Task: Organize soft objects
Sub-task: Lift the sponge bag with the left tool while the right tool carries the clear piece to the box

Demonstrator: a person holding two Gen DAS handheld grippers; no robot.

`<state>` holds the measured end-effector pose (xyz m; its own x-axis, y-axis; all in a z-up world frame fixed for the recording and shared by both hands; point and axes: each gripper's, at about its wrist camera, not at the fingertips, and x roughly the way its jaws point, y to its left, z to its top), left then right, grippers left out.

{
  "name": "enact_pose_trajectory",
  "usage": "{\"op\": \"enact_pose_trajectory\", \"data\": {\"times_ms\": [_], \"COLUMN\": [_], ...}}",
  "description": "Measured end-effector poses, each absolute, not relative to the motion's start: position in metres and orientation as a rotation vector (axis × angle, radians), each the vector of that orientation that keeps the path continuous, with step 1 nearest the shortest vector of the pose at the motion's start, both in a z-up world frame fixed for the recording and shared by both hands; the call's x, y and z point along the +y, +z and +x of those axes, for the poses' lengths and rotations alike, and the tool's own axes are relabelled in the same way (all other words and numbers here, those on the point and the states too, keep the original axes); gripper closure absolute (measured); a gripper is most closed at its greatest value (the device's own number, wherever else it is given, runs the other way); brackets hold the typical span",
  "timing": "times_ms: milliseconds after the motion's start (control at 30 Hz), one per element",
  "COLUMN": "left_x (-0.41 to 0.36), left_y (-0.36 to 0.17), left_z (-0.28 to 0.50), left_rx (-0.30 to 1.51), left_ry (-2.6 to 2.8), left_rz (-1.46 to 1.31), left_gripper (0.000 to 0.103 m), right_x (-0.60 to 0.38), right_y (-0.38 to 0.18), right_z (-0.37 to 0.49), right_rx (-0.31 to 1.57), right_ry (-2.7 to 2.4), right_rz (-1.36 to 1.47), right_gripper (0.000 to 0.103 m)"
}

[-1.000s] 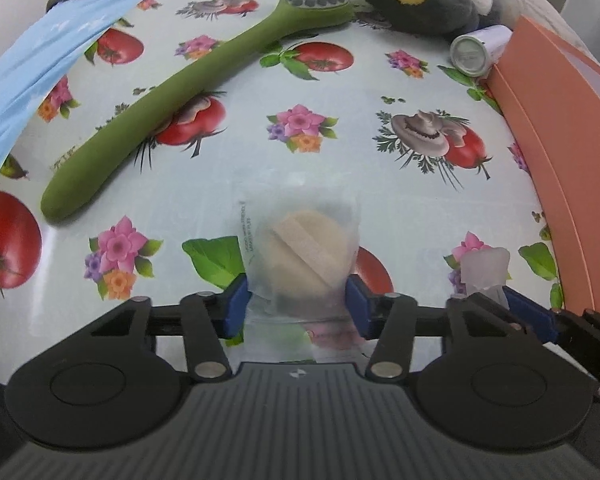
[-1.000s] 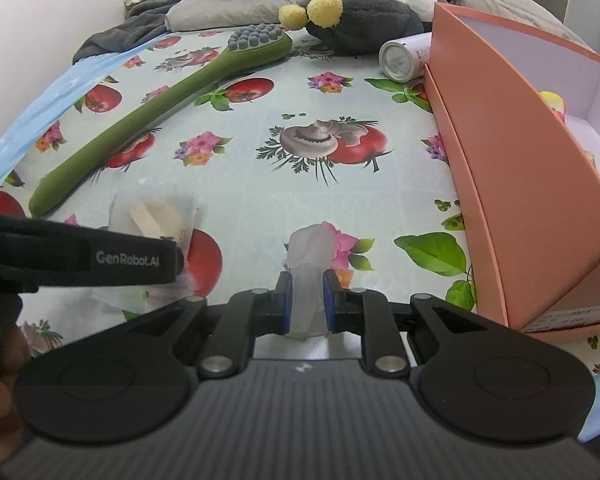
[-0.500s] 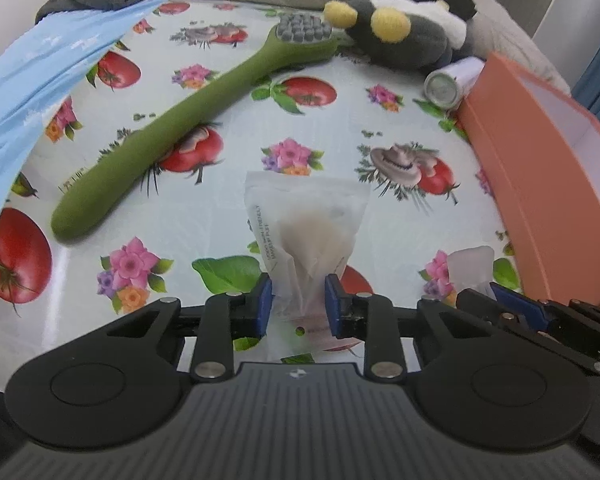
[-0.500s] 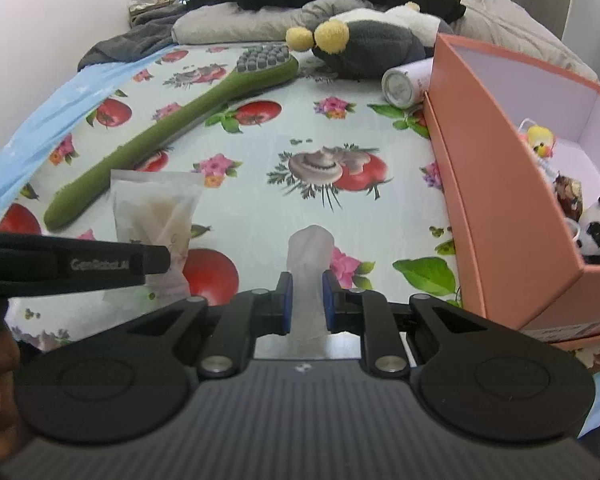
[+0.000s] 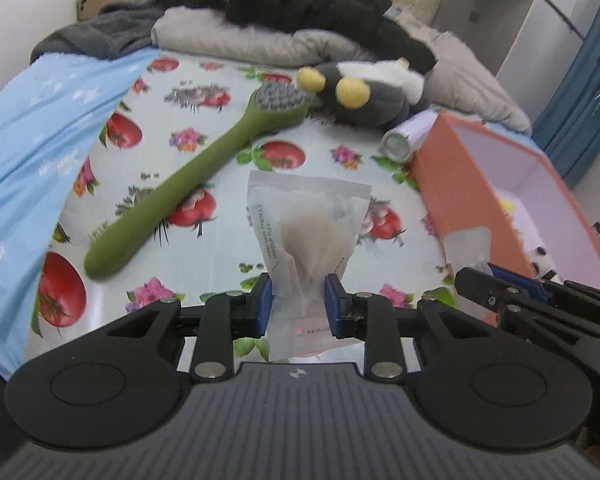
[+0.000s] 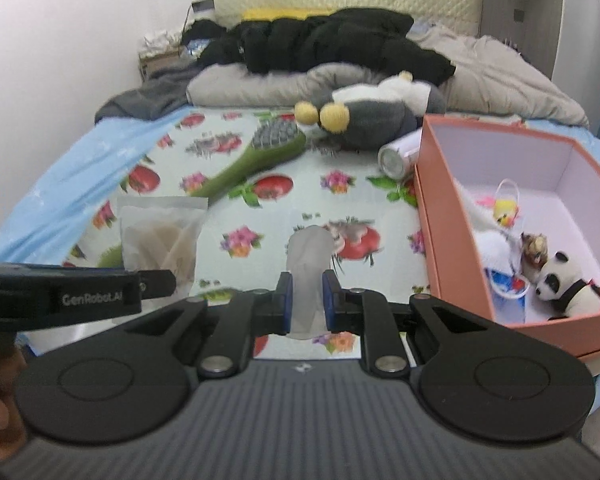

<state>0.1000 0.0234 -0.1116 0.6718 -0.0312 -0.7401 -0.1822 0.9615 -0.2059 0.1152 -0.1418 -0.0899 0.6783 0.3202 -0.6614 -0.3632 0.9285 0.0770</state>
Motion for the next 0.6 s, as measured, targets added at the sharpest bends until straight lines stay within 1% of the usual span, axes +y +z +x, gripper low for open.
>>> {"op": "enact_pose_trajectory", "data": {"times_ms": [267, 600], "left_x": [0.023, 0.012], "left_y": [-0.068, -0.030], "left_z": [0.074, 0.055], "left_rx": [0.760, 0.700], "left_ry": [0.045, 0.001], "left_rz": [-0.274, -0.277], "left_gripper": [0.071, 0.071], "right_x": [-0.151, -0.166], "right_y": [-0.045, -0.012], "right_z": [0.096, 0.079], "right_rx": [0.661, 0.607], "right_ry": [0.404, 0.424], "right_rz": [-0.022, 0.006], "right_gripper": [0.084, 0.084]}}
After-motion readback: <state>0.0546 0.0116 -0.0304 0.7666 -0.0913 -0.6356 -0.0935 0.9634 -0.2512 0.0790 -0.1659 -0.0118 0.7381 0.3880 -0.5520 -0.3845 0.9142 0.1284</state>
